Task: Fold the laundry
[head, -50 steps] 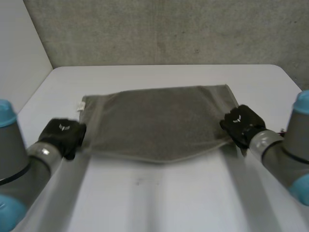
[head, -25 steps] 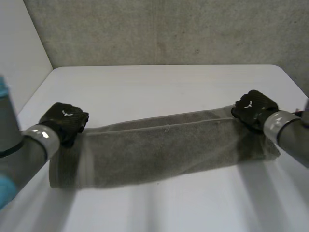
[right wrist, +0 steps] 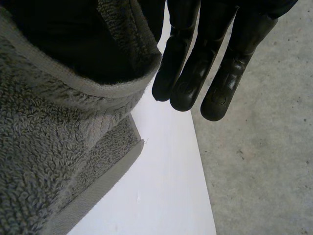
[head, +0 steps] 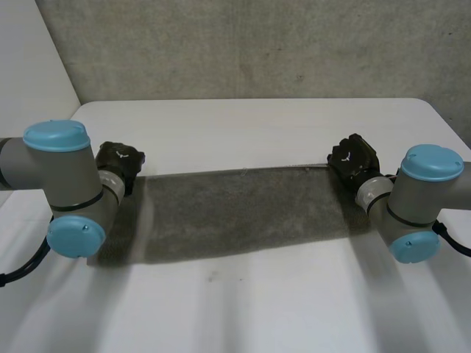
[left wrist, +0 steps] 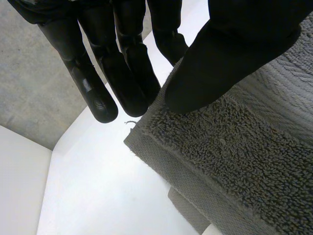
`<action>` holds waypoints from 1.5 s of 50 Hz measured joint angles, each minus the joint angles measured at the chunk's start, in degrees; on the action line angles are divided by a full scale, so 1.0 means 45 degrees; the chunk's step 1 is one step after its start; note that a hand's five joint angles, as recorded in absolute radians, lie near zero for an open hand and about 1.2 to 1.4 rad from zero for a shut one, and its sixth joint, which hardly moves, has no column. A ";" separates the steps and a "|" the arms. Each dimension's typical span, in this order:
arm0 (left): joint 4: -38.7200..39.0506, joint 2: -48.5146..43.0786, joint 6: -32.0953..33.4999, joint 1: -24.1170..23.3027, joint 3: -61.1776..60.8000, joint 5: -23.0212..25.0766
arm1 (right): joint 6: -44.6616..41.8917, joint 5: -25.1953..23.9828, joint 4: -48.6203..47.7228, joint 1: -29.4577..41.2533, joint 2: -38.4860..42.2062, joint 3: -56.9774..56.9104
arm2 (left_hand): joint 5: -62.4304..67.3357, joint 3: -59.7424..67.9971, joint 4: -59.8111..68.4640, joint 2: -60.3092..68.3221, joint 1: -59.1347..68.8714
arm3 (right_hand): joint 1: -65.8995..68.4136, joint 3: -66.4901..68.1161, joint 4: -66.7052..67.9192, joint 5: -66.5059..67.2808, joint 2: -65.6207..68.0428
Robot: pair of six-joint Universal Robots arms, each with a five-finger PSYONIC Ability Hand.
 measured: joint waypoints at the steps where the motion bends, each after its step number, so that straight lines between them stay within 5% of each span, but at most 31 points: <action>1: -0.0011 0.0056 -0.0018 -0.0018 -0.0044 -0.0020 | 0.0014 0.0012 0.0031 -0.0010 -0.0057 0.0013 | 0.0000 0.0000 0.0000 0.0000 0.0000 | 0.0000 0.0000 0.0000 -0.0001 0.0000; 10: 0.0174 0.1169 -0.0046 -0.0082 0.0216 0.0083 | 0.0393 -0.0001 -0.0044 -0.0075 -0.1351 -0.0416 | 0.0000 0.0000 -0.0001 0.0000 0.0000 | 0.0000 0.0000 0.0000 -0.0001 0.0000; 24: 0.1681 0.2783 -0.1565 -0.0156 0.5280 -0.0142 | 0.3402 0.0767 -0.3172 -0.0019 -0.3359 -0.4593 | 0.0000 0.0000 0.0002 0.0002 0.0000 | 0.0000 0.0013 0.0003 -0.0002 0.0001; 32: 0.2002 0.4277 -0.3982 -0.0051 0.2352 -0.0146 | 0.5083 0.0418 -0.3353 -0.0102 -0.4789 -0.1540 | 0.0000 0.0000 0.0003 0.0003 0.0000 | 0.0000 0.0012 0.0018 -0.0002 0.0001; 41: 0.2192 0.4457 -0.4087 0.0014 -0.2679 0.0204 | 0.4807 -0.1398 0.0314 -0.0210 -0.4413 0.1902 | 0.0000 0.0000 0.0003 0.0003 0.0000 | 0.0000 0.0013 0.0045 -0.0002 0.0001; 50: 0.2757 0.4172 -0.3528 0.0185 -0.5798 0.1104 | 0.3982 -0.2049 0.1395 -0.0533 -0.3520 0.3867 | 0.0000 0.0000 0.0003 0.0004 0.0000 | 0.0000 0.0013 0.0046 -0.0002 0.0001; 58: 0.2846 0.4389 -0.3220 0.0795 -0.6360 0.1174 | 0.4882 -0.1836 0.1326 -0.0837 -0.3470 0.4380 | 0.0000 0.0000 0.0003 0.0004 0.0000 | -0.0344 -0.0750 -0.0764 -0.0577 -0.0778; 62: 0.2844 0.4550 -0.3255 0.1054 -0.6401 0.1148 | 0.5837 -0.1705 0.1349 -0.1102 -0.3542 0.4441 | 0.0000 0.0000 0.0003 0.0004 0.0000 | -0.3929 -0.5057 -0.5070 -0.4665 -0.5103; 67: 0.2851 0.4651 -0.3304 0.1261 -0.6454 0.1134 | 0.7170 -0.1436 0.1383 -0.1418 -0.3598 0.4455 | 0.0000 0.0000 0.0003 0.0004 0.0001 | -0.5654 -0.7198 -0.7279 -0.6995 -0.6986; 75: 0.2967 0.4722 -0.3349 0.1558 -0.6546 0.1143 | 1.1900 0.0218 0.1821 -0.2172 -0.3829 0.4524 | 0.0000 0.0001 0.0003 0.0004 0.0000 | -0.6095 -0.7836 -0.7825 -0.7712 -0.7584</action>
